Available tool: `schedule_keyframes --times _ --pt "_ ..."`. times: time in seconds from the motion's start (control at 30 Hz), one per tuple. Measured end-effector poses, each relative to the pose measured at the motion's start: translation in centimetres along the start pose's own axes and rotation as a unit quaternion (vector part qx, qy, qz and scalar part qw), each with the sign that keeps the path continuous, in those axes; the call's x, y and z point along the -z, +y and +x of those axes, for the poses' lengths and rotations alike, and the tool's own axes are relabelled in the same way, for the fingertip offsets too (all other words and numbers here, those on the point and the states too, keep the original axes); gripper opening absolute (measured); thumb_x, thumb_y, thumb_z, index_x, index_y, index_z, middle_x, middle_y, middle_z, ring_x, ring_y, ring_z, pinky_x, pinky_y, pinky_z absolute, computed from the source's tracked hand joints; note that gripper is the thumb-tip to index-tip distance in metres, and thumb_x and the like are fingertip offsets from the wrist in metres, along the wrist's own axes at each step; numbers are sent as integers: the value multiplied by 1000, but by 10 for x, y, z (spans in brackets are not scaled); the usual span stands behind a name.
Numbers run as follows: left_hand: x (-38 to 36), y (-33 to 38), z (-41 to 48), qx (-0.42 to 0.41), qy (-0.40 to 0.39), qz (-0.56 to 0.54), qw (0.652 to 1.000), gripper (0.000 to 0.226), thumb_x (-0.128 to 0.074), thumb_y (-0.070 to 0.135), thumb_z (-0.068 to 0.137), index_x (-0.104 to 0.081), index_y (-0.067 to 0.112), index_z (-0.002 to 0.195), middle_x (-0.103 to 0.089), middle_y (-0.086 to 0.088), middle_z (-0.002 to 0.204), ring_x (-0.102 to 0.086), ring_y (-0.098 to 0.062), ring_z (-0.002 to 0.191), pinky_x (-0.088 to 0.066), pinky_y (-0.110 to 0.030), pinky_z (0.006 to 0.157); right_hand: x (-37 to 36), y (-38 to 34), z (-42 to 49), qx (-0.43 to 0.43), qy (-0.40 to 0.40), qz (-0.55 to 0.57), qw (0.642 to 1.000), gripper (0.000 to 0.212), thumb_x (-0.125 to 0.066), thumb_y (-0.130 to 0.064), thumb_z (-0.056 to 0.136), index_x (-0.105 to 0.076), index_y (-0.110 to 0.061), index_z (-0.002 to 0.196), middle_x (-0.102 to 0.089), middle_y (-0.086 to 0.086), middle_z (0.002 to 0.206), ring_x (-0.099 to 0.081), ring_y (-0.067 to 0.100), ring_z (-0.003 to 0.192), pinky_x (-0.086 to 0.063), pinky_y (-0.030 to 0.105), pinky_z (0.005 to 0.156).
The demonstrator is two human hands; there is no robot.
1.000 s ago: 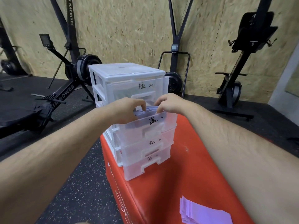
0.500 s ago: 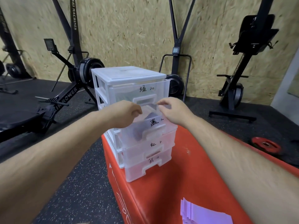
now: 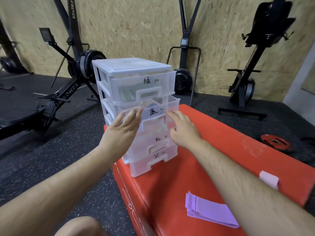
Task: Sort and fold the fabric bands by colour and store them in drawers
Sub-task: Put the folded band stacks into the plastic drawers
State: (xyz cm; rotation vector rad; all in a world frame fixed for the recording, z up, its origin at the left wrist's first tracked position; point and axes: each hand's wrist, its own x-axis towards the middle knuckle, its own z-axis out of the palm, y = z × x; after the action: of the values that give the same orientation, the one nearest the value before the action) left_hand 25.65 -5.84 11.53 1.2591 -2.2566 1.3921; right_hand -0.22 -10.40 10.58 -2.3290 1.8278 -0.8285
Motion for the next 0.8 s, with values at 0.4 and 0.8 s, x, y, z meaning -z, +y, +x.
schedule_keyframes --times 0.4,0.8 --pt "-2 16 27 24 -55 -79 995 54 -55 17 85 -50 4 138 -37 -11 156 -46 -31 131 -36 -42 100 -1 -19 -8 27 -10 -30 999 73 -45 -15 89 -24 -35 157 -34 -4 155 -36 25 138 -38 46 109" --pt "33 165 18 4 -95 -358 929 68 -62 28 78 -46 25 144 -54 -3 142 -53 -30 123 -45 -44 94 25 62 -166 1 -30 -84 996 69 -50 -20 90 -31 -38 154 -43 -5 152 -42 21 137 -42 44 107"
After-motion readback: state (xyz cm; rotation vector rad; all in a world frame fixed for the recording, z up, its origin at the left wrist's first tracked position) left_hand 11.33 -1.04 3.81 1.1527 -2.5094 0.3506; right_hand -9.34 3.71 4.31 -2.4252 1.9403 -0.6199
